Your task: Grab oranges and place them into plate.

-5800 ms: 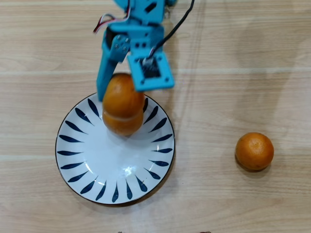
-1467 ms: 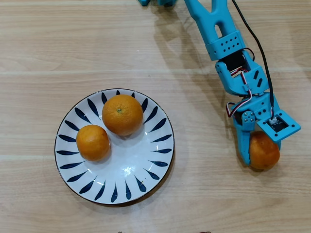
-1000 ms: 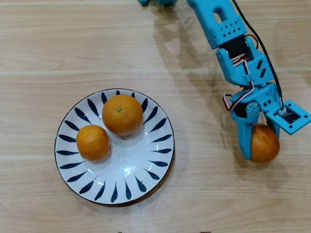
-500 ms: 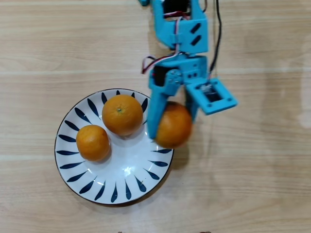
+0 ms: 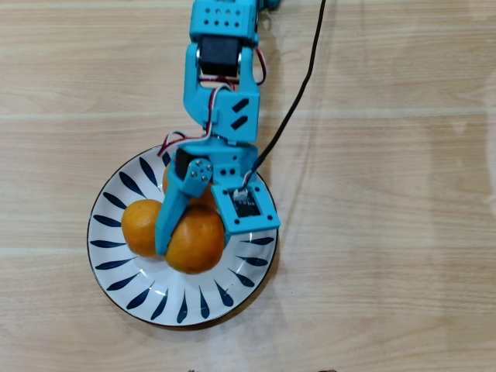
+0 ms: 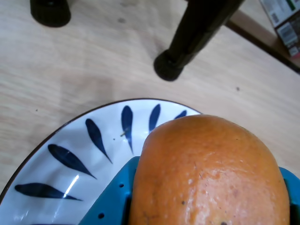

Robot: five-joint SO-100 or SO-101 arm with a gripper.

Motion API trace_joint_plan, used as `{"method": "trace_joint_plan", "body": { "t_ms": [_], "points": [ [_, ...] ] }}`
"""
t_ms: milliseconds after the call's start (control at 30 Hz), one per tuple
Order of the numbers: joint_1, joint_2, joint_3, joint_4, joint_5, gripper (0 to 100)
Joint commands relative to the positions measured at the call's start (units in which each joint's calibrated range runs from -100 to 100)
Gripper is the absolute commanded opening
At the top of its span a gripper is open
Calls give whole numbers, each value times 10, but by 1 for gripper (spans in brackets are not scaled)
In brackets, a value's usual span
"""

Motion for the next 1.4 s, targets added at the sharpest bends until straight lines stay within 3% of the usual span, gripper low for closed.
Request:
{"method": "trace_joint_plan", "body": {
  "t_ms": [0, 233, 400, 533, 733, 900, 1367],
  "points": [
    [8, 22, -19, -58, -11, 23],
    [4, 42, -20, -63, -15, 24],
    [-5, 40, -31, -58, -14, 41],
    [-18, 20, -26, -52, -14, 40],
    [-28, -62, -17, 96, -6, 33],
    [-44, -214, 82, 176, 83, 2],
    [-144, -764, 725, 175, 269, 2]
  ]
}}
